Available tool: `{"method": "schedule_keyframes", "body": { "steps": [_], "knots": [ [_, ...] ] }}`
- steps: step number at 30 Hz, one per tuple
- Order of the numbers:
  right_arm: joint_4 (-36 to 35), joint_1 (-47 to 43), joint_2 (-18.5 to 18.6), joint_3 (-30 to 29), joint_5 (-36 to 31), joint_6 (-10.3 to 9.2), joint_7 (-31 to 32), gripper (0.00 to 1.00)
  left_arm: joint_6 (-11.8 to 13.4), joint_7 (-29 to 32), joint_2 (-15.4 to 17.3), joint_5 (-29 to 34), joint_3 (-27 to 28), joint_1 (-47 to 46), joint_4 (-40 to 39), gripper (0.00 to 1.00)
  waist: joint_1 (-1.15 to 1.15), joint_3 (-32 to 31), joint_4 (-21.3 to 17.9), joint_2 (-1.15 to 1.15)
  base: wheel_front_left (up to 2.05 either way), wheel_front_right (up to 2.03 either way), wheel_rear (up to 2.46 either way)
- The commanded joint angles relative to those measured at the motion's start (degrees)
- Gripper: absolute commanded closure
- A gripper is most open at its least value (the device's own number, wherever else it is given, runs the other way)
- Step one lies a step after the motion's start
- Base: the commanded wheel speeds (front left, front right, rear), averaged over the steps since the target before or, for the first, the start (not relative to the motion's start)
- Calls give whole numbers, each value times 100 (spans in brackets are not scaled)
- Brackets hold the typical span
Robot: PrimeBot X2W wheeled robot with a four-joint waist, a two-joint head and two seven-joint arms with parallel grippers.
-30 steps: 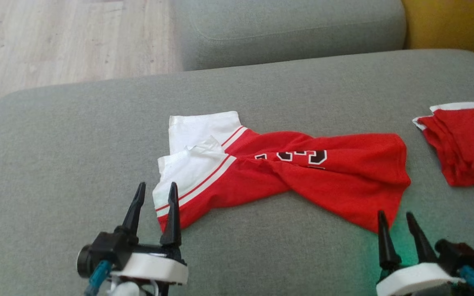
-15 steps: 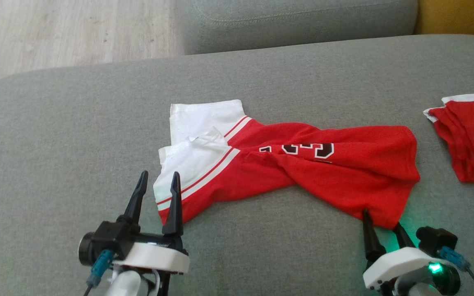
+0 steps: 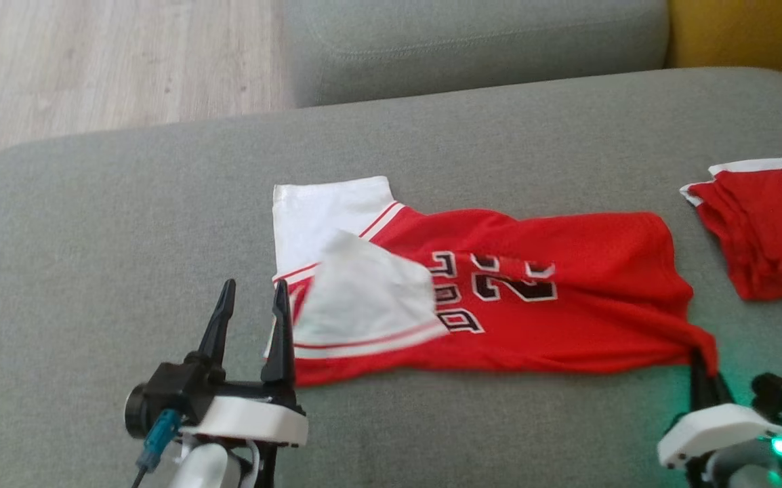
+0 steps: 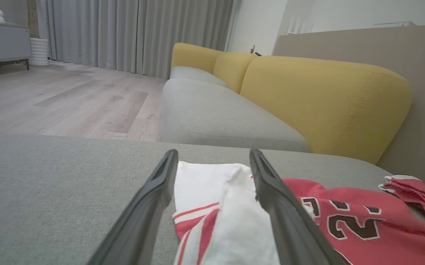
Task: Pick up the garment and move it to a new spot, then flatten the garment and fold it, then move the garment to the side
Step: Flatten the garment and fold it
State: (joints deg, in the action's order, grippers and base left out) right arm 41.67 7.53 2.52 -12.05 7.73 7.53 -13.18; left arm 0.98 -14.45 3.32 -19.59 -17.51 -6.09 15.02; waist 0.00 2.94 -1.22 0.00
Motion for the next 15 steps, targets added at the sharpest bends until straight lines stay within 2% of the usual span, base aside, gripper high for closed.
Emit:
{"method": "schedule_keyframes", "body": {
  "steps": [1, 3, 4, 5, 6, 12, 15],
  "knots": [
    [-206, 113, 36, -47, -164, -4, -20, 100, -27, -54, -5, 38, 215, -153, -135, 0, 0, -64, -25, 0, 0, 0, 0],
    [-269, 54, 36, -164, -271, -4, 63, 100, -32, -54, -17, 32, 200, -145, -107, 0, 0, -112, -25, 0, 0, 0, 0],
    [-303, 27, 36, -206, -311, -4, 105, 85, -34, -54, -21, 29, 192, -145, -92, 0, 0, -128, -23, 0, 0, 0, 0],
    [-363, 4, 36, -255, -380, -4, 108, 17, -36, -54, -25, 25, 186, -147, -79, 0, 0, -141, -21, 0, 0, 0, 0],
    [-426, -13, 36, -327, -424, -4, 94, 0, -41, -54, -28, 21, 181, -149, -69, 0, 0, -153, -17, 0, 0, 0, 0],
    [-1028, 44, 36, -419, -472, -4, -111, 0, -72, -54, -36, 27, 170, -185, -23, 0, 0, -176, -10, 0, 0, 0, 0],
    [-1560, 4, 36, -82, -142, -4, -171, 0, -118, -54, -38, 53, 141, -248, 60, 0, 0, -149, -50, 0, 0, 0, 0]
  ]
}}
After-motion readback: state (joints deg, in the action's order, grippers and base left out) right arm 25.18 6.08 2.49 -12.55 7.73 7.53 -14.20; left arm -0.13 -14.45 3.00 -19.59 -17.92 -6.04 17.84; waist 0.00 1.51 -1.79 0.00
